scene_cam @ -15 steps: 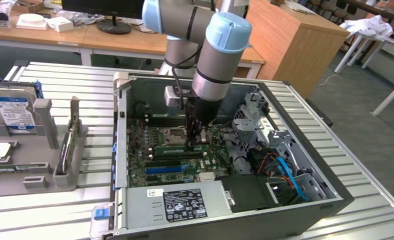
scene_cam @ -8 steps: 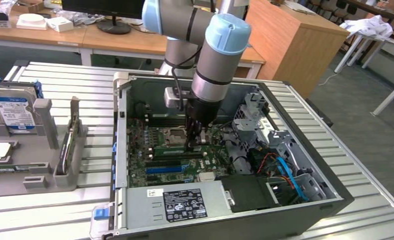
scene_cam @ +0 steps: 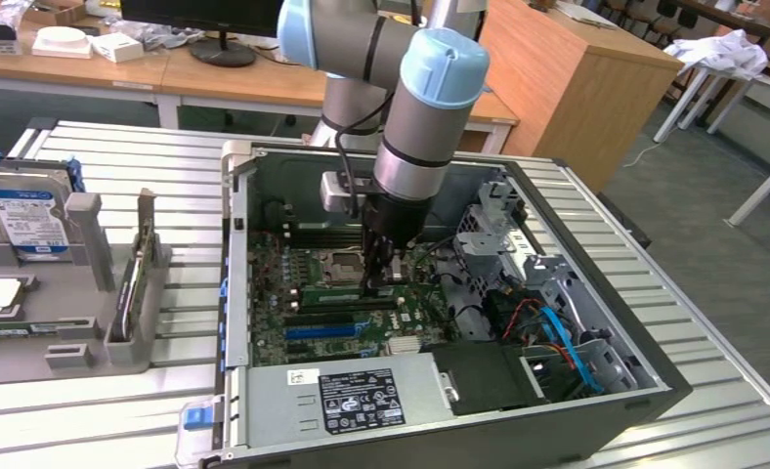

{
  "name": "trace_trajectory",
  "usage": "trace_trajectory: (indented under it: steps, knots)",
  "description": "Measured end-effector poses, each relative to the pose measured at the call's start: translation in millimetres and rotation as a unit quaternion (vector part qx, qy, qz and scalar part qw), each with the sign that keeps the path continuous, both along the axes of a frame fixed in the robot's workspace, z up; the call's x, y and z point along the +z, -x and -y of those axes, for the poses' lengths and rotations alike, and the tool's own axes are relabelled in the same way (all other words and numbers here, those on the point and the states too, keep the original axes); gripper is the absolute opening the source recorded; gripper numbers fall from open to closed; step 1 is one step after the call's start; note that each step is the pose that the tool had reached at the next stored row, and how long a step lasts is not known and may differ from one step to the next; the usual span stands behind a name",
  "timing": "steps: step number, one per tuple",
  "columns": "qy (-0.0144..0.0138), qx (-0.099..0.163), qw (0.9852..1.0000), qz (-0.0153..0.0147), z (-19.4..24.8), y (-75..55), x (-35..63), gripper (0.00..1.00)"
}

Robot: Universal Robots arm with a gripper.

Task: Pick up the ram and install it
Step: 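Insert the ram into the slot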

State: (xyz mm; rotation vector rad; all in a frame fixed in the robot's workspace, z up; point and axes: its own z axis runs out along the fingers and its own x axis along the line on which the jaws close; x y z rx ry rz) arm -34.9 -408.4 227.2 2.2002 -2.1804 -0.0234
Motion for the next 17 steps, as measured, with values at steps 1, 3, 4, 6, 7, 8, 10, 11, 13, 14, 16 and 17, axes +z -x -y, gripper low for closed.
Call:
trace_trajectory:
  steps: [1, 3, 4, 6, 7, 8, 10, 11, 13, 14, 16, 17]
  knots:
    - [0.0000, 0.000, 1.0000, 0.0000, 0.0, 0.0, 0.0, 0.12]
    - [0.0000, 0.000, 1.0000, 0.0000, 0.0, 0.0, 0.0, 0.12]
    - [0.0000, 0.000, 1.0000, 0.0000, 0.0, 0.3, 0.0, 0.12]
    - [0.0000, 0.000, 1.0000, 0.0001, 0.0, 0.8, -0.2, 0.12]
    - [0.0000, 0.000, 1.0000, 0.0001, 0.0, 0.9, -0.3, 0.12]
    - [0.0000, 0.000, 1.0000, 0.0000, 0.0, 0.9, -0.4, 0.12]
    - [0.0000, 0.000, 1.0000, 0.0000, 0.0, 1.2, -0.6, 0.12]
    - [-0.0001, 0.000, 1.0000, 0.0001, 0.0, 1.3, -0.8, 0.12]
    - [0.0000, 0.000, 1.0000, 0.0000, 0.0, 1.4, -1.0, 0.12]
    - [0.0000, 0.000, 1.0000, 0.0001, 0.0, 1.4, -1.2, 0.12]
    - [0.0000, 0.000, 1.0000, 0.0000, 0.0, 1.8, -1.6, 0.12]
    - [0.0001, 0.000, 1.0000, 0.0000, 0.0, 1.8, -1.7, 0.12]
